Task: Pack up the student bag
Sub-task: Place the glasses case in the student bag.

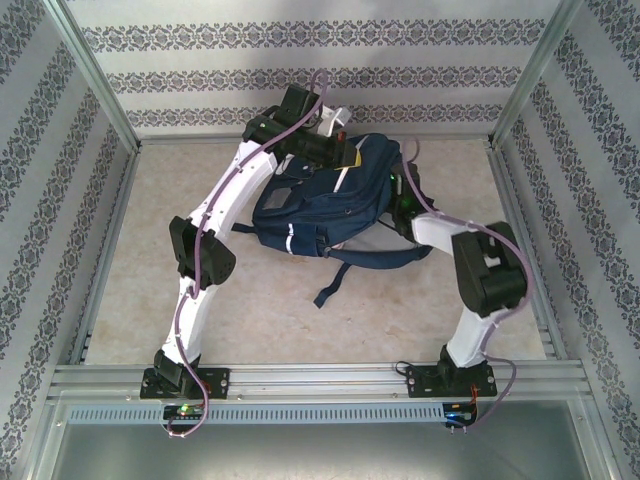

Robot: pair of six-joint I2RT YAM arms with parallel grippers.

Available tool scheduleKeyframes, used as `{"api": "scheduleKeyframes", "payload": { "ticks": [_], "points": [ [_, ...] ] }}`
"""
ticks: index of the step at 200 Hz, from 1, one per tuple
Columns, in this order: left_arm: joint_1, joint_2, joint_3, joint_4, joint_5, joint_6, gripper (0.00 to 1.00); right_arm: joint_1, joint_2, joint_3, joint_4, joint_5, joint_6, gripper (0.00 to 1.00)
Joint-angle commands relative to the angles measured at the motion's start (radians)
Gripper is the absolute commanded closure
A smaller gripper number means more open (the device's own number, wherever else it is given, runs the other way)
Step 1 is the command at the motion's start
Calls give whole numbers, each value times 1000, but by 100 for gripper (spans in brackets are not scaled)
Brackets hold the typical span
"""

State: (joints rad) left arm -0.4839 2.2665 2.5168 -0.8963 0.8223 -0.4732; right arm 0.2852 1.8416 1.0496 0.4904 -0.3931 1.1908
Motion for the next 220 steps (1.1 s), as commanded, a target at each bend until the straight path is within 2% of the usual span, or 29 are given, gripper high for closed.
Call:
{"api": "scheduleKeyframes", "payload": {
  "ticks": [1, 13, 25, 79, 113, 131, 167, 187, 220],
  "points": [
    [-7, -41, 27, 157, 141, -30, 100, 48, 76, 119, 49, 12, 31, 27],
    [-2, -32, 29, 171, 141, -43, 100, 50, 80, 130, 38, 19, 15, 17],
    [8, -28, 28, 176, 140, -54, 100, 46, 46, 112, 5, 41, -30, 12],
    [38, -29, 15, 143, 75, -48, 100, -15, -182, -14, -208, 91, -249, 2],
    [38, -30, -24, 156, 44, -58, 100, -56, -314, -97, -333, 127, -341, 2],
    [39, -35, -57, 173, 28, -67, 100, -64, -378, -119, -455, 174, -393, 2],
    [18, -42, -156, 211, 5, -69, 100, -52, -617, -227, -642, 438, -454, 4],
    [-15, -29, -192, 215, -7, -57, 100, -41, -765, -289, -676, 560, -491, 7],
    [-68, 18, -204, 192, -33, -34, 100, -29, -925, -332, -722, 538, -562, 14]
  ]
}}
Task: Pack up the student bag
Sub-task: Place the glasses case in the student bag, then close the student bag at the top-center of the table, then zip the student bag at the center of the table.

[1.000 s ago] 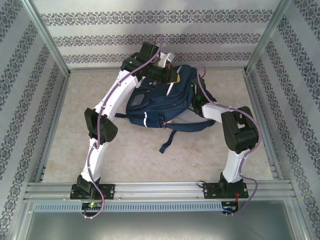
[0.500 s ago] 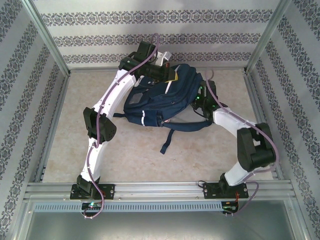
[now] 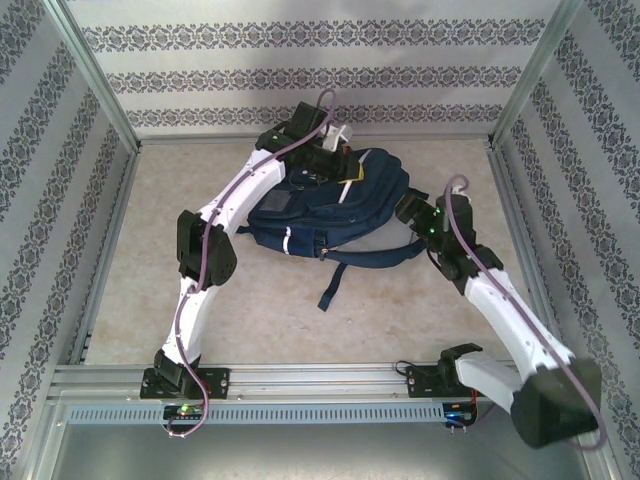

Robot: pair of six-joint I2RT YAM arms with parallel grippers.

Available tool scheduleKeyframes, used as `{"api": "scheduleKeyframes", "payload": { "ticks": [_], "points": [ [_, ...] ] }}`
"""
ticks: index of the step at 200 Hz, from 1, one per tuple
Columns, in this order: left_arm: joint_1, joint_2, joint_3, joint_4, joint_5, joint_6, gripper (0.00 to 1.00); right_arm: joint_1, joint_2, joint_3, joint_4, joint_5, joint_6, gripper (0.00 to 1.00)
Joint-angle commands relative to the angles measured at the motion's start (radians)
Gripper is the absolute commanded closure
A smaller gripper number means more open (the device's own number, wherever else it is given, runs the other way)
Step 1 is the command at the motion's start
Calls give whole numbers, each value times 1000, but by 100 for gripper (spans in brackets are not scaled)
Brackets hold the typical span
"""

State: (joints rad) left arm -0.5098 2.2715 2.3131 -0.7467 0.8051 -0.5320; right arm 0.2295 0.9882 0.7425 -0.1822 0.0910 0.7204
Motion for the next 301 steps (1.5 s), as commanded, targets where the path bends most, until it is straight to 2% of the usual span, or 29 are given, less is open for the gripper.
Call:
{"api": "scheduleKeyframes", "payload": {
  "ticks": [1, 22, 42, 65, 96, 107, 116, 126, 148, 179, 188, 198, 225, 238, 258, 301],
  "points": [
    [-43, 15, 0, 40, -17, 26, 100, 27, -75, -25, -50, 53, -94, 15],
    [-63, 37, -1, 10, -49, 51, 100, 65, -123, -22, -93, 25, -135, 23],
    [-75, 54, -4, -24, -92, 74, 93, 114, -144, -3, -138, 1, -170, 31],
    [-85, 79, -8, -59, -145, 98, 90, 193, -147, 12, -170, -14, -193, 40],
    [-82, 119, 0, -58, -217, 61, 100, 333, -127, 8, -166, -9, -198, 50],
    [-78, 128, 0, -34, -232, 26, 100, 390, -110, -1, -157, -2, -196, 53],
    [-75, 132, -2, -12, -250, -3, 100, 440, -89, -12, -141, 22, -190, 55],
    [-69, 139, -6, 24, -266, -34, 95, 500, -57, -24, -121, 44, -176, 55],
    [-44, 185, 15, 102, -242, -131, 93, 594, 30, -47, -59, 75, -113, 56],
    [-25, 311, 205, 91, -189, -222, 93, 681, 190, -12, -10, 94, -23, 58],
    [-24, 328, 234, 83, -175, -236, 89, 703, 237, 16, -24, 139, 9, 62],
    [-25, 315, 226, 80, -166, -237, 76, 716, 290, 53, -72, 184, 59, 68],
    [-23, 147, 1, 138, -203, -196, 52, 734, 427, 141, -179, 256, 174, 70],
    [-16, 40, -135, 174, -234, -186, 45, 740, 471, 162, -195, 286, 223, 62],
    [8, -122, -334, 243, -266, -194, 39, 745, 535, 180, -159, 285, 258, 52],
    [77, -403, -639, 320, -303, -253, 36, 766, 679, 282, -148, 288, 257, 53]
  ]
}}
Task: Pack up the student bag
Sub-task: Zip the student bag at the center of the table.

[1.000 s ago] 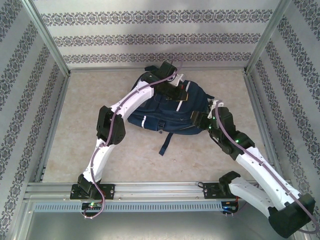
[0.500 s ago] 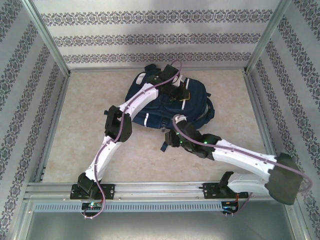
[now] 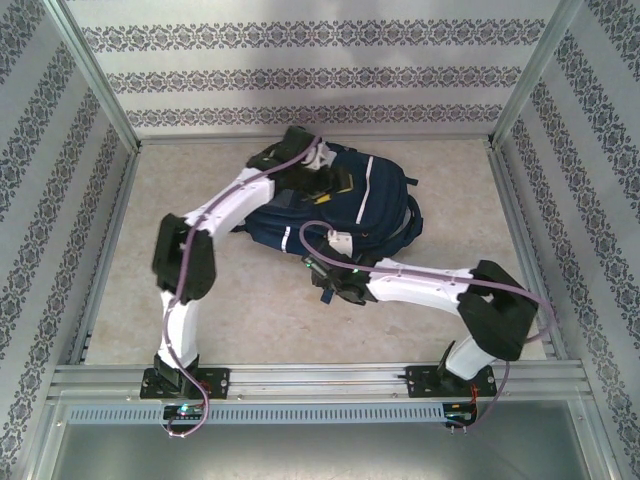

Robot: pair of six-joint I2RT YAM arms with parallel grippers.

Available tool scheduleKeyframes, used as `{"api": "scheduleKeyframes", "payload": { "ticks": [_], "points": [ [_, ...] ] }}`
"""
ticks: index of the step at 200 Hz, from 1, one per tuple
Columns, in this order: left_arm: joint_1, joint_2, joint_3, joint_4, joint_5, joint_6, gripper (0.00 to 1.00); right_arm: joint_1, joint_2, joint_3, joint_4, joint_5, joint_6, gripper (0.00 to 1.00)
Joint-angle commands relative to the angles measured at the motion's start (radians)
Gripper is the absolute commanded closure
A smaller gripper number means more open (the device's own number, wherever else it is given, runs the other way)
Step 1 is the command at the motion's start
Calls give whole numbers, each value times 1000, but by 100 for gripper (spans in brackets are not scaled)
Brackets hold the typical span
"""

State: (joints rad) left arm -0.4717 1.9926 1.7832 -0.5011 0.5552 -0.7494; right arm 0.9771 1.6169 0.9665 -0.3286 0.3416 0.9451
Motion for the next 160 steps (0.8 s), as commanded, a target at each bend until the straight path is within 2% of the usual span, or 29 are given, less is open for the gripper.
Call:
{"api": "scheduleKeyframes", "payload": {
  "ticks": [1, 50, 67, 160],
  "points": [
    [41, -132, -115, 75, -55, -37, 36, 18, 53, 60, -1, 38, 32, 54],
    [118, -390, -437, 220, -65, -181, 33, 16, 154, 129, -13, 110, 71, 51],
    [135, -454, -513, 249, -72, -205, 34, 7, 188, 142, -8, 121, 92, 52],
    [140, -700, -873, 374, -184, -299, 35, -71, 323, 196, 88, 147, 74, 61]
  ]
}}
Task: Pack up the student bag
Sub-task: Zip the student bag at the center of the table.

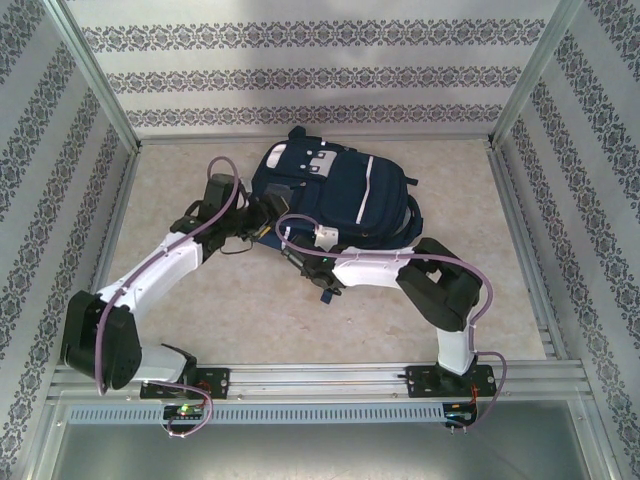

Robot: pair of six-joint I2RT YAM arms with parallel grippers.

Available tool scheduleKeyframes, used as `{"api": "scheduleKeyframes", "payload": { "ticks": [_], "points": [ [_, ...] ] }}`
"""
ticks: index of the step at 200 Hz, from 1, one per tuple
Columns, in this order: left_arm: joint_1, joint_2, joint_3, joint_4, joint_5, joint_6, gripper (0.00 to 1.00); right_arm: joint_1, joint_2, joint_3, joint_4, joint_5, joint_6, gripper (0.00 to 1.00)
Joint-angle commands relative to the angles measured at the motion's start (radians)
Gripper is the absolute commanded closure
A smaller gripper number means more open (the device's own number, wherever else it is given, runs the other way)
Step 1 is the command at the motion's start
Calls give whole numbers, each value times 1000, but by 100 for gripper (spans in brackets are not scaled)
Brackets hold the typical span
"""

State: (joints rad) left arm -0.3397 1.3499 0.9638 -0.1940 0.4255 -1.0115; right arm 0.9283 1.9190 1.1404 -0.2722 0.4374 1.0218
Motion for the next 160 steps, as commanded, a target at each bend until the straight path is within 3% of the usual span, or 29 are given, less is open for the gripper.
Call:
{"api": "scheduleKeyframes", "payload": {
  "ticks": [1, 18, 51, 72, 97, 116, 160],
  "points": [
    [8, -59, -57, 66, -57, -39, 35, -24, 21, 21, 32, 51, -2, 61],
    [8, -89, -120, 85, -88, -76, 34, -36, 27, 6, 77, 39, -18, 63],
    [5, -100, -214, 130, -137, -125, 16, -42, 50, 30, 122, 7, -107, 64],
    [5, -67, -245, 190, -148, -132, 12, -42, 42, 11, 144, 14, -116, 71],
    [5, -6, -247, 256, -165, -123, 12, -42, 17, -32, 171, 17, -103, 91],
    [5, 44, -249, 313, -165, -117, 13, -41, 6, -42, 172, 4, -107, 100],
    [6, 164, -242, 427, -156, -138, 22, -40, -24, -64, 201, -19, -121, 100]
  ]
}}
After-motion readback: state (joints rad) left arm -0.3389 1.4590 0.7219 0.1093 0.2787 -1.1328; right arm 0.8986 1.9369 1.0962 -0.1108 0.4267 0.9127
